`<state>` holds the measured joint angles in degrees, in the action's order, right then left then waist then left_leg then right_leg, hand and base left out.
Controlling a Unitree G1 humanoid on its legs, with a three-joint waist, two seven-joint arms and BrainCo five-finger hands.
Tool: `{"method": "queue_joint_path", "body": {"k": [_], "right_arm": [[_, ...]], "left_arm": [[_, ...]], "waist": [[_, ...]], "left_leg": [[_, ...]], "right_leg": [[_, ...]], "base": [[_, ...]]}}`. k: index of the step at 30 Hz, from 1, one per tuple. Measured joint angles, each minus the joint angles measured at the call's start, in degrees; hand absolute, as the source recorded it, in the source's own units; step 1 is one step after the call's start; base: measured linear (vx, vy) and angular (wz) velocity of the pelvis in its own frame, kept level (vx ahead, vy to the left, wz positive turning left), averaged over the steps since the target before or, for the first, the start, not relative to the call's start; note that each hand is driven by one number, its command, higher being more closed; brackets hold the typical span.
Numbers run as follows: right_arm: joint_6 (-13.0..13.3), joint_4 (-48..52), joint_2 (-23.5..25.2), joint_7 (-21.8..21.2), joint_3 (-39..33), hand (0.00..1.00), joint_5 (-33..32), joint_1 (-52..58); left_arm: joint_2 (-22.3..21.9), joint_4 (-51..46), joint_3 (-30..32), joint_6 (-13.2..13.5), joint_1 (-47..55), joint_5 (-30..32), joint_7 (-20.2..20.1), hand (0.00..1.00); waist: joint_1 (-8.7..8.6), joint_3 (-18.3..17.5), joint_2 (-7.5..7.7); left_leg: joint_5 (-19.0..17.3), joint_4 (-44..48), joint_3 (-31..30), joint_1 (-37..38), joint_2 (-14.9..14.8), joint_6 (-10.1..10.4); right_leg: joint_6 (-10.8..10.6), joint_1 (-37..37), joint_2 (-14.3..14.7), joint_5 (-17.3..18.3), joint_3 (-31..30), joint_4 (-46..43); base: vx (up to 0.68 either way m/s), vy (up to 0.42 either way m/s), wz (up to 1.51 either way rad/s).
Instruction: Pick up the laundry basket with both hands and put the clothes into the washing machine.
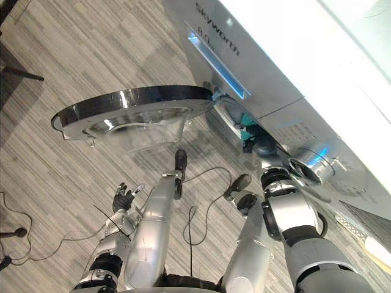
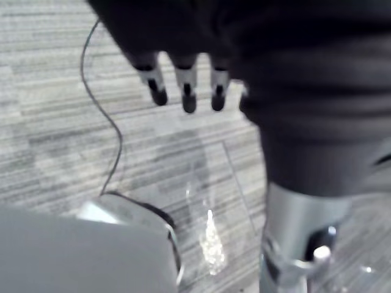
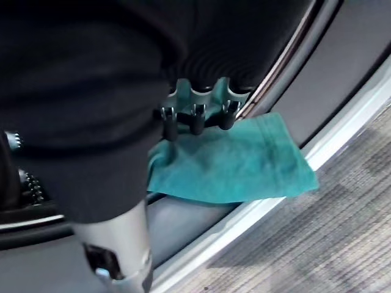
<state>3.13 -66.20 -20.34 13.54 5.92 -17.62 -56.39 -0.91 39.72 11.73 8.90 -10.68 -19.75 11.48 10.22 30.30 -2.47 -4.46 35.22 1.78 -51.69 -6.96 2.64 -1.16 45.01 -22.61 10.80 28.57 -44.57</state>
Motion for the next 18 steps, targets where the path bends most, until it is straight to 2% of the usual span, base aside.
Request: {"method": "queue_joint_path", "body": {"k": [7, 8, 12, 14, 16, 18], "right_arm": [[0.42, 0.11, -5.38, -1.62, 6.89, 0.00, -3.94, -5.63], [0.28, 0.10, -7.56, -1.35, 9.88, 0.00, -4.81, -7.04], [0.45, 0.16, -10.86, -0.95, 15.78, 0.00, -7.90, -10.22], [0.61, 0.19, -13.34, -0.19, 19.01, 0.00, -12.75, -12.57], [0.97, 0.20, -17.69, 1.28, 22.52, 0.00, -18.66, -17.34], [1.96, 0.28, -21.36, 2.38, 23.77, 0.00, -25.94, -22.52]], "left_arm": [[-0.36, -4.08, -0.38, 0.39, 0.85, -2.20, -0.27, 0.00], [-1.04, -6.33, -0.47, 0.46, 1.33, -2.41, -0.28, 0.00], [-1.76, -9.64, -0.92, 0.51, 3.19, -3.30, -0.27, 0.00], [-2.17, -10.59, -0.96, 0.49, 3.93, -3.57, -0.26, 0.00], [-2.47, -12.54, -1.09, 0.50, 4.77, -4.42, -0.21, 0.00], [-2.58, -13.63, -1.59, 0.52, 5.08, -5.04, -0.04, 0.00]], "waist": [[0.36, 0.02, -0.18], [0.36, 0.09, -0.52], [0.12, 0.04, -0.94], [0.05, -0.09, -1.66], [0.05, 0.11, -2.69], [0.17, 0.28, -3.29]], "left_leg": [[1.19, 0.03, -1.18, -4.76, 0.33, 0.29], [1.68, -0.11, -1.92, -6.25, 0.82, 0.29], [2.48, 0.03, -2.46, -9.05, 1.09, 0.30], [2.70, 0.47, -2.06, -10.74, 0.68, 0.37], [2.70, 0.06, 0.60, -13.09, -0.65, 0.40], [2.45, 0.26, 2.53, -15.30, -0.99, 0.16]], "right_leg": [[0.73, 3.56, -0.67, 0.43, 1.81, -1.24], [0.94, 4.67, -1.16, 0.56, 2.55, -1.53], [0.98, 7.15, -1.64, 0.57, 2.87, -2.32], [0.99, 8.63, -1.88, 0.61, 2.89, -2.62], [-0.47, 11.22, -2.69, 0.90, 2.90, -2.94], [-0.63, 14.02, -3.28, 0.67, 2.75, -1.34]], "base": [[0.04, -0.038, 0.11], [0.04, -0.022, 0.18], [0.00, -0.007, 0.06], [-0.10, 0.003, 0.04], [-0.16, -0.002, 0.06], [-0.14, 0.032, -0.08]]}}
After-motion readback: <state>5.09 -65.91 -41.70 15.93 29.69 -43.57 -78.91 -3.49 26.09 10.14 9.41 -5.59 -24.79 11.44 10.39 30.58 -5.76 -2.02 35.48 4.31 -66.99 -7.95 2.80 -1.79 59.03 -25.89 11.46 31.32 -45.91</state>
